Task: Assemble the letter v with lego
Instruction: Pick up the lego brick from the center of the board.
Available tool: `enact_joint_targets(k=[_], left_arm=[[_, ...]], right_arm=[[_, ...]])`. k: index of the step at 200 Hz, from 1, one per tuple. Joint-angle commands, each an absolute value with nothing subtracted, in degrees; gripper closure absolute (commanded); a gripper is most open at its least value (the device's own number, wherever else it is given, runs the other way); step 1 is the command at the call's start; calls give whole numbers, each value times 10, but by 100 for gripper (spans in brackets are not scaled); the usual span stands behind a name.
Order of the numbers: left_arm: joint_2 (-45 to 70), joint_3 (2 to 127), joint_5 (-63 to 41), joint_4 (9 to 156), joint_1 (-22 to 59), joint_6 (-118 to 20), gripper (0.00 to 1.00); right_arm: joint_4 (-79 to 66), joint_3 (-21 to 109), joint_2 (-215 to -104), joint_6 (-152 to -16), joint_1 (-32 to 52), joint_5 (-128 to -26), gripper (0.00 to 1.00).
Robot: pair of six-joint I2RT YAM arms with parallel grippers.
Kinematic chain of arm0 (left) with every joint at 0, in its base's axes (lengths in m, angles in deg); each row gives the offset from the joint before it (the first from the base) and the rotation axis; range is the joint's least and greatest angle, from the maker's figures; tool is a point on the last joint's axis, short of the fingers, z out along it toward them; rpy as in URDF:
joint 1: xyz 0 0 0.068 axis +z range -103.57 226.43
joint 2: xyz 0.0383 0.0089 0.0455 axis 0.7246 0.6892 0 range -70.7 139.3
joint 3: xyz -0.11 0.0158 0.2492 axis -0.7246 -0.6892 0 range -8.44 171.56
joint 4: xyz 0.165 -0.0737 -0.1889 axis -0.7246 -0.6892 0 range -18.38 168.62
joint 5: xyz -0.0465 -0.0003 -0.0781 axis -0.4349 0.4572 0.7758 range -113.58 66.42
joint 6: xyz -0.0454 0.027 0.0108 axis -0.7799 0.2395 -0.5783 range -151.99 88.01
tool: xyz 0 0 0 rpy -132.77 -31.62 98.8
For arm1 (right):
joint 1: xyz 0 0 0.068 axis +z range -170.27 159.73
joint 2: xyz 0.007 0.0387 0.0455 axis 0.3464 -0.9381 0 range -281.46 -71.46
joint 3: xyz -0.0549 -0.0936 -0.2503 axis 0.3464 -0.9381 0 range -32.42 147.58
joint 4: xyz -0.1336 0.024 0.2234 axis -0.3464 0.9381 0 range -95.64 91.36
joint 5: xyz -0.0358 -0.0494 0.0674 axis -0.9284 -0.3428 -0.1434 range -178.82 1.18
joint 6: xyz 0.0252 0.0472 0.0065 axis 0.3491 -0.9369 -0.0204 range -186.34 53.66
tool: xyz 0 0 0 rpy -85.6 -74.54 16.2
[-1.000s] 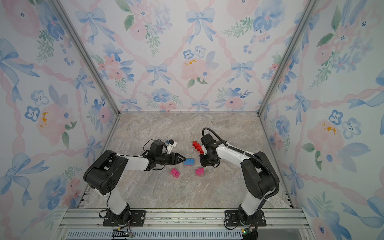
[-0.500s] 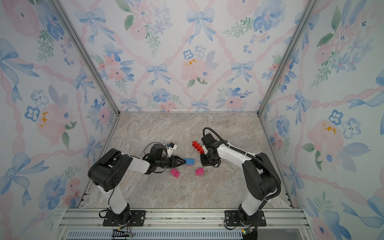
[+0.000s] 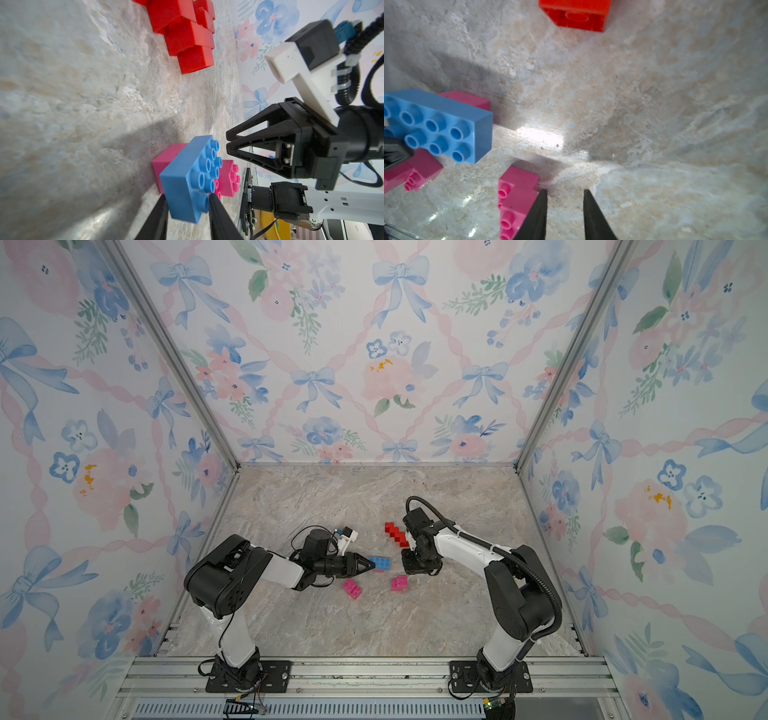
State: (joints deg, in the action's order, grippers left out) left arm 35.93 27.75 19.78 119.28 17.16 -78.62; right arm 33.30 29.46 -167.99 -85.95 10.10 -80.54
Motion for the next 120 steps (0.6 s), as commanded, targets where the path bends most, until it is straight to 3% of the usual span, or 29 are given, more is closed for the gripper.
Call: enact_joint_targets(k=[1, 33, 80, 120], left_arm=[[375, 286, 201, 1205, 173, -792, 58], [384, 289, 198, 1207, 177, -796, 39], [389, 294, 204, 1215, 188, -809, 51], [390, 296, 207, 1219, 185, -811, 53]], right_arm=[[345, 290, -1672, -845, 97, -810, 69], [346, 292, -1677, -843, 97, -808, 69], [352, 291, -1681, -842, 98, -808, 69], [351, 293, -1690, -841, 99, -808, 69]])
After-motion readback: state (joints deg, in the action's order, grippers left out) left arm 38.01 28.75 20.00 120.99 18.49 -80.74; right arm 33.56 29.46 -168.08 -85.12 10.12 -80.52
